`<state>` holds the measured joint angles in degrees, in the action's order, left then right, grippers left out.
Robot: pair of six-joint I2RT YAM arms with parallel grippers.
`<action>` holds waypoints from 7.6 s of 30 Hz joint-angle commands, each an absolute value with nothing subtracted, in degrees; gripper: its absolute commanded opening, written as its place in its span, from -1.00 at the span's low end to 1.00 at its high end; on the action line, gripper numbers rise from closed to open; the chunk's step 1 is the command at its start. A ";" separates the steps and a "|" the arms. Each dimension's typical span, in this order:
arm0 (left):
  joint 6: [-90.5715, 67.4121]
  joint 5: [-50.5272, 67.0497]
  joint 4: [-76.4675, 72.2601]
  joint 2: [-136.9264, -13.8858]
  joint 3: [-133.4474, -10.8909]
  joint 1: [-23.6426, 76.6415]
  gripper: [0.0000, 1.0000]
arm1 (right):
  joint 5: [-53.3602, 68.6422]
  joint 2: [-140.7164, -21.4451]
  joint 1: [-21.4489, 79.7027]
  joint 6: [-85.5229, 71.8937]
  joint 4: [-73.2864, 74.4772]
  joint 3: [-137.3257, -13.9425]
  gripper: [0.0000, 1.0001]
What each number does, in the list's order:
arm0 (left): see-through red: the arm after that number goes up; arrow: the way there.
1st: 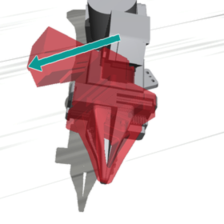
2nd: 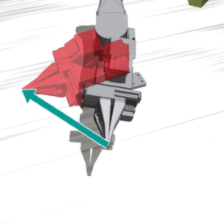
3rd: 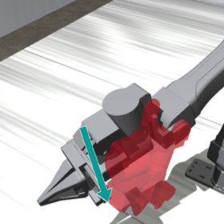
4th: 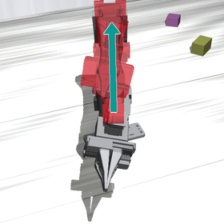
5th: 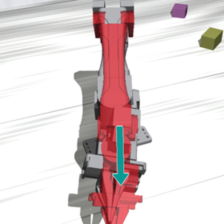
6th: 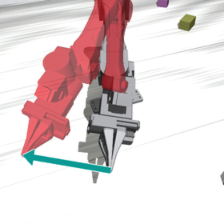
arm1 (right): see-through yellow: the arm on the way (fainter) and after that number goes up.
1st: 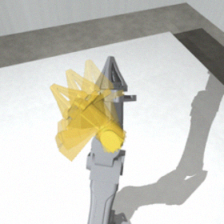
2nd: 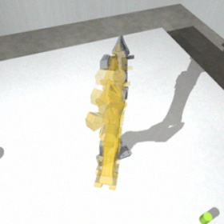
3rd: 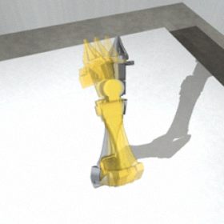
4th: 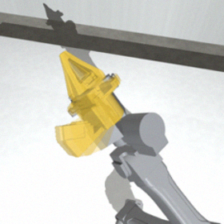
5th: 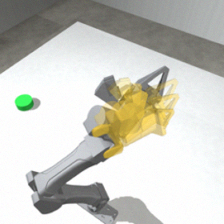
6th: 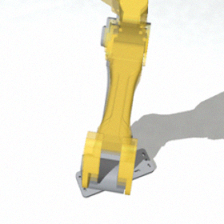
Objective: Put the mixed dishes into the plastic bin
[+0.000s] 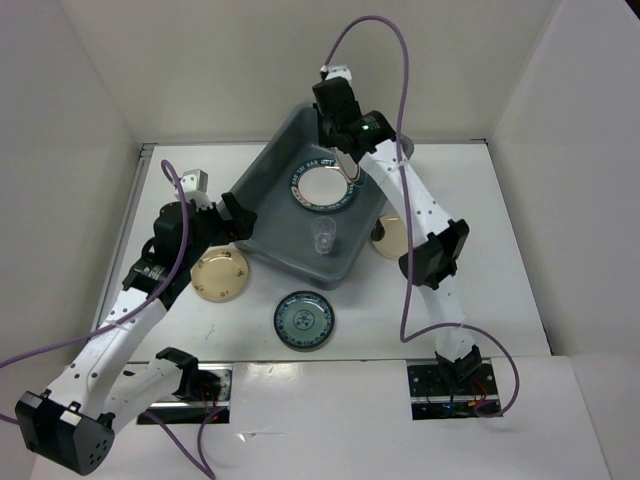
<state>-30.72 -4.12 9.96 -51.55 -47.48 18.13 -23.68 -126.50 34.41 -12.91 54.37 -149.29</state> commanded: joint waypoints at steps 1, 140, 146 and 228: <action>-32.08 -2.99 9.40 -50.98 -50.10 17.84 1.00 | -22.50 -131.20 35.07 -10.02 49.66 -151.95 -0.99; -37.62 -3.96 11.95 -53.88 -49.66 15.38 1.00 | 3.52 -92.02 -3.16 -47.37 13.71 -46.85 -0.68; -38.14 -3.96 11.95 -54.40 -50.19 15.38 1.00 | -2.80 -85.18 -3.16 -49.56 17.04 -46.85 -0.98; -95.27 -12.22 28.39 -34.90 -15.21 2.29 0.31 | -1.85 -107.59 22.68 -23.29 30.85 -108.56 0.13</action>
